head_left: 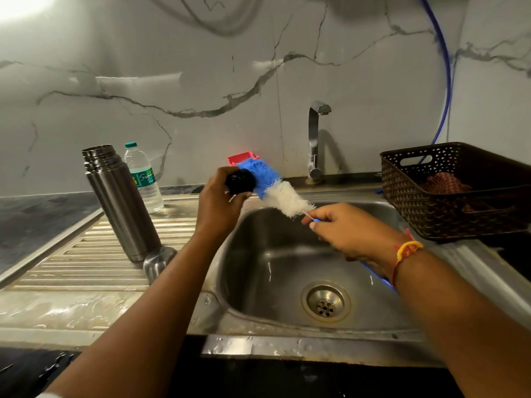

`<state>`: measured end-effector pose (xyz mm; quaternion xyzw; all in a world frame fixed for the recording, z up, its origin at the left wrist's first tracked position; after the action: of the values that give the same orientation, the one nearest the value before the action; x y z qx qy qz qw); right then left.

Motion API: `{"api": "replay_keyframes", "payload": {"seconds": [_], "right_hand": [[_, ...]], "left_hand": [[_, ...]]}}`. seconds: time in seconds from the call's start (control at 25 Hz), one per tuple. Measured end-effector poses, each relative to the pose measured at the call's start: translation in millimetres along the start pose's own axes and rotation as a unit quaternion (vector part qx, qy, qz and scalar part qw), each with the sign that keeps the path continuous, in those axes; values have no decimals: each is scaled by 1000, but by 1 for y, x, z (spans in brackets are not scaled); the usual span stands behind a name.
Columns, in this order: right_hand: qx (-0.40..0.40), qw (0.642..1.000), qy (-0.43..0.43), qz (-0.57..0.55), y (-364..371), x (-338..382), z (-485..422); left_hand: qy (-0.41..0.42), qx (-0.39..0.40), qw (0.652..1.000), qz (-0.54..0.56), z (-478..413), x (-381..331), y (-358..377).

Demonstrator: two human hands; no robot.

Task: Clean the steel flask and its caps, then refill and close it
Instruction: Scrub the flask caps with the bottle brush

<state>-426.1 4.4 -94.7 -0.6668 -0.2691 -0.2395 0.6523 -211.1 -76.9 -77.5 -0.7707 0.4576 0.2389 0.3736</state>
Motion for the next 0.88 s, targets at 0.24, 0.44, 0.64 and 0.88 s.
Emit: {"api": "replay_keyframes", "payload": {"seconds": [0.24, 0.44, 0.64, 0.88], "right_hand": [[115, 950, 105, -270, 19, 1, 9], [125, 926, 114, -339, 19, 0, 7], [148, 923, 110, -338, 17, -1, 8], [157, 914, 107, -358, 17, -4, 5]], "left_hand": [[-126, -79, 967, 206, 1, 21, -12], [-140, 46, 968, 201, 6, 15, 10], [-183, 22, 952, 244, 4, 23, 5], [-149, 51, 967, 201, 4, 16, 6]]}}
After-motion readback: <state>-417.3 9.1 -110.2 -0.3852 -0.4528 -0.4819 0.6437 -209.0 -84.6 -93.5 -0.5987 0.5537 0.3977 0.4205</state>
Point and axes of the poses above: each hand's wrist, its own z-axis away from the middle knuckle, its own y-axis out of the palm, x = y × z, the point moved 6 cm from there along -z, towards the middle knuckle, and after that the axes turned 10 degrees about z, right-handed, at the moved point
